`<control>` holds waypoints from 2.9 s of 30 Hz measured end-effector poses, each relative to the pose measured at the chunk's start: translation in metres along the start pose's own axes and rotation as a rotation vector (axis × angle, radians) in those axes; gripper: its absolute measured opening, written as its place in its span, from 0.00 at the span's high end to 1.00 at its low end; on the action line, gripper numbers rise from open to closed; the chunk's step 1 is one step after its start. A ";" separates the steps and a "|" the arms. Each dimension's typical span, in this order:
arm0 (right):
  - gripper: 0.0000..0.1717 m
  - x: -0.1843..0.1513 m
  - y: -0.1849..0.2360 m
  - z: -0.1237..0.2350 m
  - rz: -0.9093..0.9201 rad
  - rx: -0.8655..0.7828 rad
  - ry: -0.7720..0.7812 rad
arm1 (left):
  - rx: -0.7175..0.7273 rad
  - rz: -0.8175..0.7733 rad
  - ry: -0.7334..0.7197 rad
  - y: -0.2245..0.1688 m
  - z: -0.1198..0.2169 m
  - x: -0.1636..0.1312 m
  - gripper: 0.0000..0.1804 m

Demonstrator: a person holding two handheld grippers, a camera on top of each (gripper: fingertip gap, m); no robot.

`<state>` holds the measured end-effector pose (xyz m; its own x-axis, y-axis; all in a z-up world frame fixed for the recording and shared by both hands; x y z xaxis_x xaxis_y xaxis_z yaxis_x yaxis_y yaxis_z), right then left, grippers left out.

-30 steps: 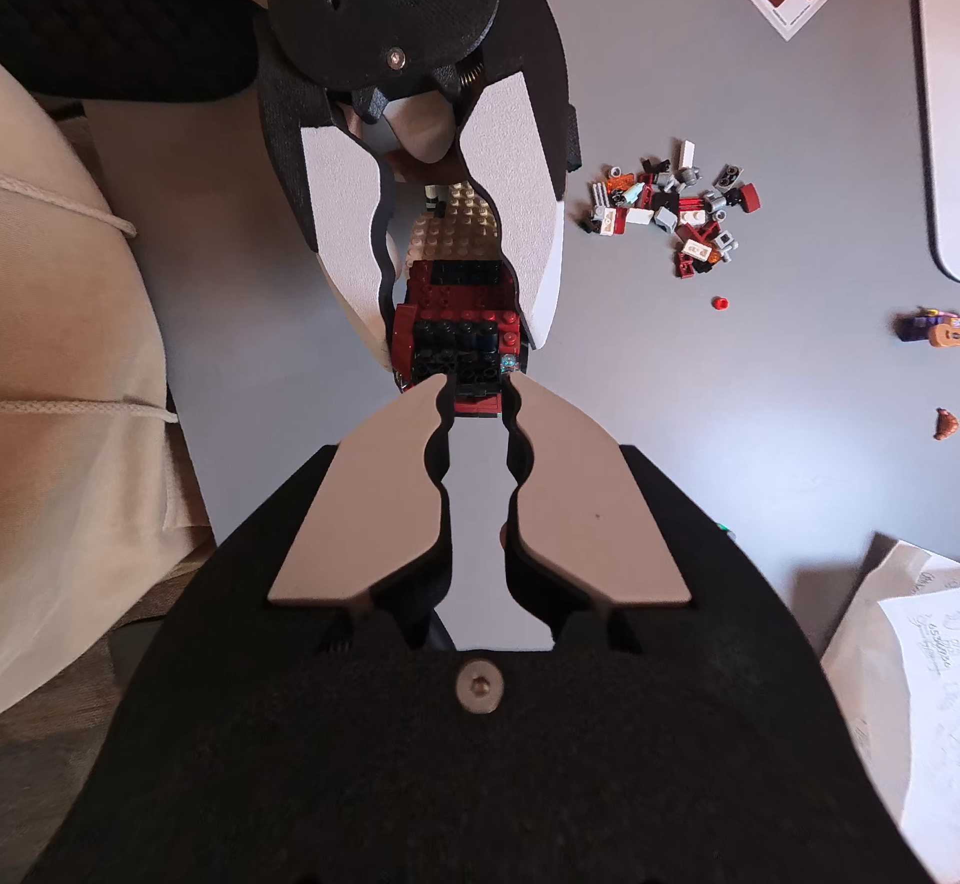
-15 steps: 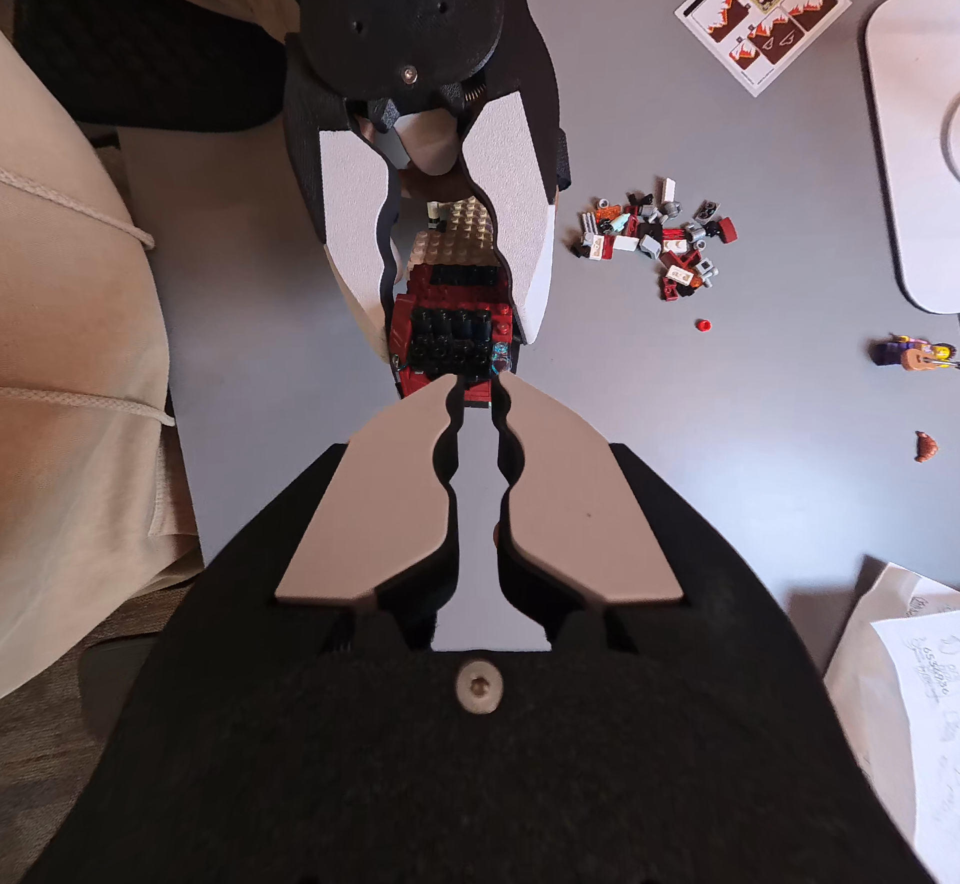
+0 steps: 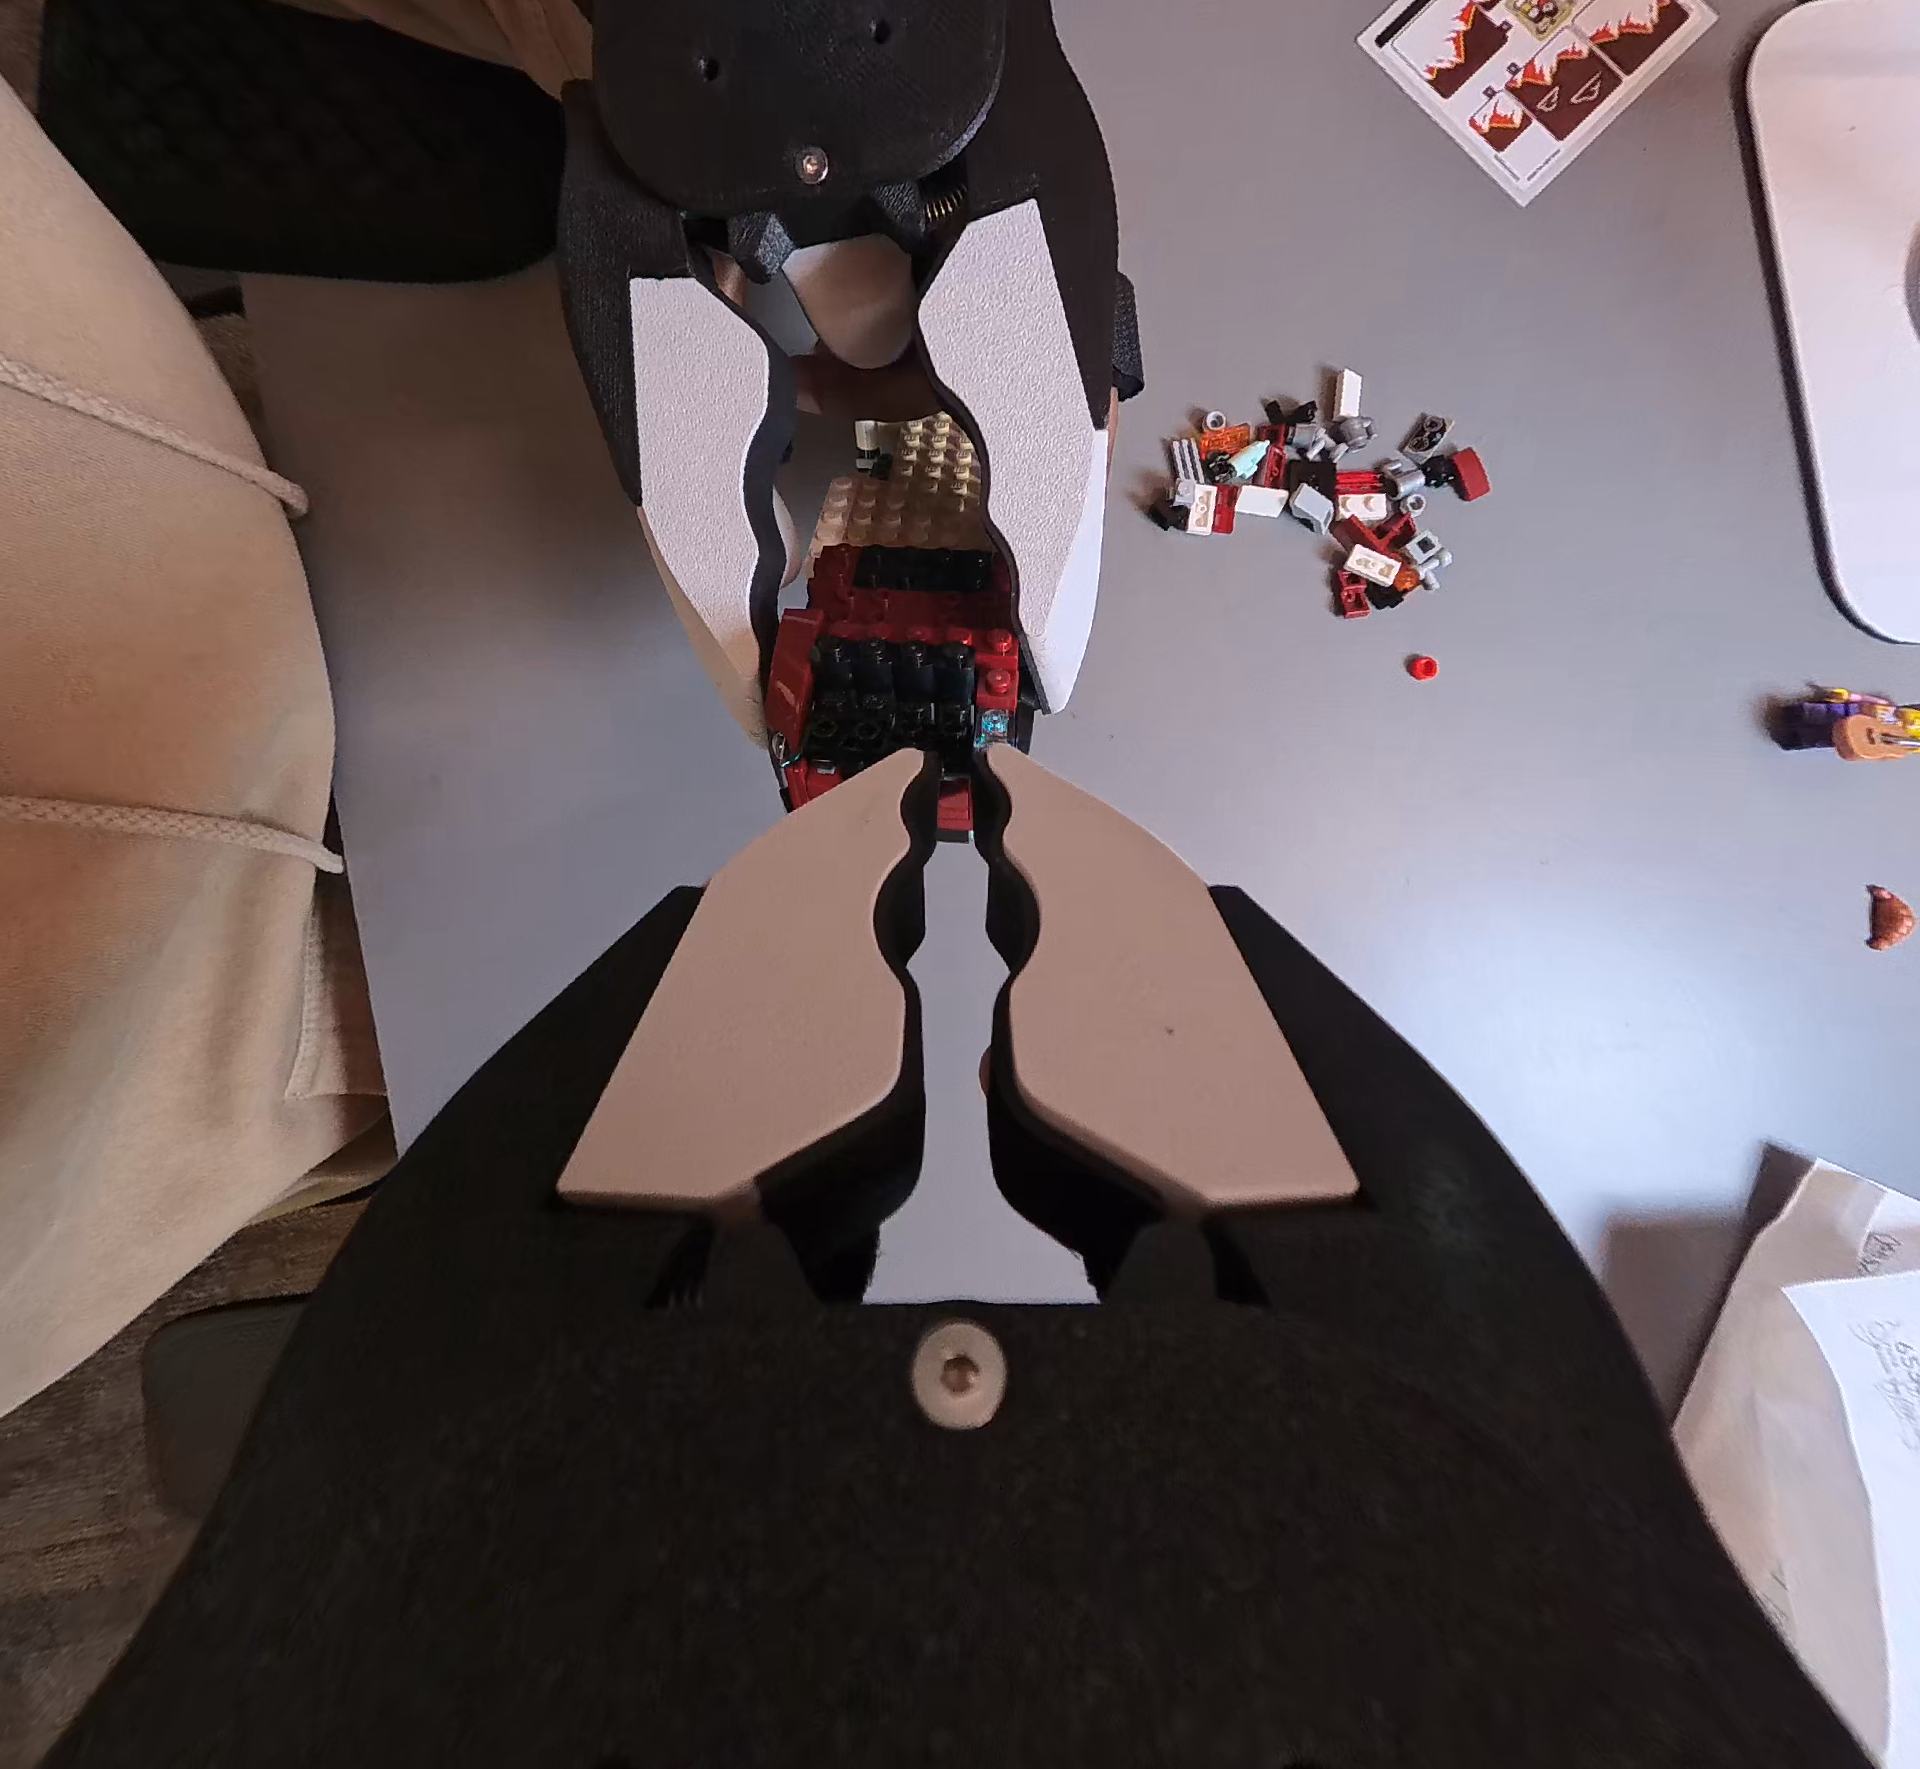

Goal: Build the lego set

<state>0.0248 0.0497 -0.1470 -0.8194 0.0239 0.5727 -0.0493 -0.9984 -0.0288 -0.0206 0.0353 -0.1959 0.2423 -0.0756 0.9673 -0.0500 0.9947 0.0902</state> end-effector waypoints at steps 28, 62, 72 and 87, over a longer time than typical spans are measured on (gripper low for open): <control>0.90 0.024 0.023 0.033 0.221 0.119 -0.154 | -0.336 0.061 -0.179 -0.023 0.025 0.011 0.67; 0.97 0.042 0.052 0.001 0.597 0.329 0.119 | -0.595 0.162 -0.207 -0.047 0.039 0.018 0.67; 0.97 0.046 0.055 0.003 0.719 0.228 0.125 | -0.631 0.205 -0.242 -0.044 0.044 0.021 0.67; 0.96 0.043 0.060 0.001 0.838 0.105 0.266 | -0.636 0.214 -0.198 -0.044 0.042 0.018 0.67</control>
<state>-0.0127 -0.0089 -0.1233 -0.6688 -0.7194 0.1873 0.6690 -0.6924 -0.2703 -0.0544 -0.0131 -0.1720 0.1064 0.1755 0.9787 0.5149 0.8323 -0.2053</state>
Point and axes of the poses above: each gripper's, where its closed fingertips meet, z back along the fingers, x out of its top, y = z × x across the jaws, the point moved 3 cm from there along z, back along the fingers, and after that the axes turned 2 degrees about -x, right-handed, at the moved point
